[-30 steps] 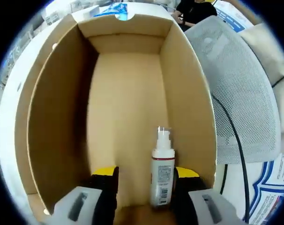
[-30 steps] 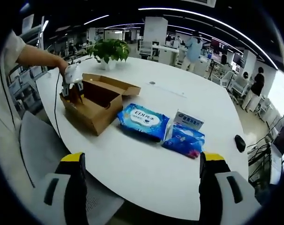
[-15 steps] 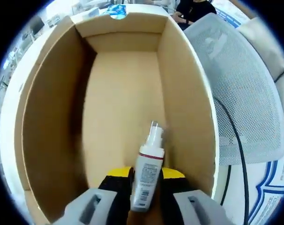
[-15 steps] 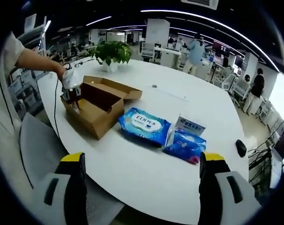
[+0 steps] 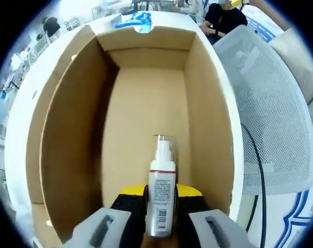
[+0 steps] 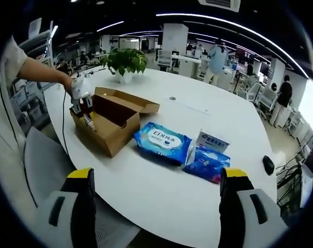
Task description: Operate the shoe box by opening the lid, removing the specified soft item, and placing it in the target area until the item is outside and the box remains undamaged.
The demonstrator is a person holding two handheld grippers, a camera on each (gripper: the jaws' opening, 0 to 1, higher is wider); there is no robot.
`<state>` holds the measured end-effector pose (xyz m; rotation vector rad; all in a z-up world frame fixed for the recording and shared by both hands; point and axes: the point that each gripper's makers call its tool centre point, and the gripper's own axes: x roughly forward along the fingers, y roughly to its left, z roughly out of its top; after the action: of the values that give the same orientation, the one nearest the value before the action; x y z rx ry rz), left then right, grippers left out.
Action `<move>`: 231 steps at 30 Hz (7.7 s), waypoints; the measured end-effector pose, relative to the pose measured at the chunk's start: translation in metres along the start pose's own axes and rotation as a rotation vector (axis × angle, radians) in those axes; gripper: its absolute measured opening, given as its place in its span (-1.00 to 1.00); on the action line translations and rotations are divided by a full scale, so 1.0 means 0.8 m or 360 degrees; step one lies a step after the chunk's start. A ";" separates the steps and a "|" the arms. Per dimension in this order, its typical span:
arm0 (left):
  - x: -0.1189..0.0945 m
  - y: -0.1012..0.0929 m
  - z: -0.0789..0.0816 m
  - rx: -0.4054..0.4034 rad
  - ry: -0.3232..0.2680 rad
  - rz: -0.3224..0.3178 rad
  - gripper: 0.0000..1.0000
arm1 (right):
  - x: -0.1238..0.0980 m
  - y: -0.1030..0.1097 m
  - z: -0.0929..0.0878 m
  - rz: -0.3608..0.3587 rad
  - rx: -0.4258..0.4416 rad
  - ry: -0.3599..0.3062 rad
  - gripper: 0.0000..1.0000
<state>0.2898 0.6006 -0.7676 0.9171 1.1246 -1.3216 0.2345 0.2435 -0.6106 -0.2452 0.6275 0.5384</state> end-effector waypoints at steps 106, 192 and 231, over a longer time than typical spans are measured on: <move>-0.143 -0.105 0.239 0.0232 -0.0988 0.0067 -0.63 | 0.062 0.184 0.118 0.0923 -0.0804 -0.0345 -0.40; -0.171 -0.070 0.118 -0.0786 -0.1224 0.0806 1.00 | 0.191 -0.046 0.153 0.0662 -0.1290 0.0482 -0.67; -0.183 -0.066 0.064 -0.1020 -0.1261 0.0942 1.00 | 0.294 -0.090 0.089 0.0664 -0.1487 0.0978 -0.67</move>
<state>0.2541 0.5847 -0.6083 0.1621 0.5129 -0.6414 0.4682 0.3046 -0.6953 -1.2105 0.9974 1.1639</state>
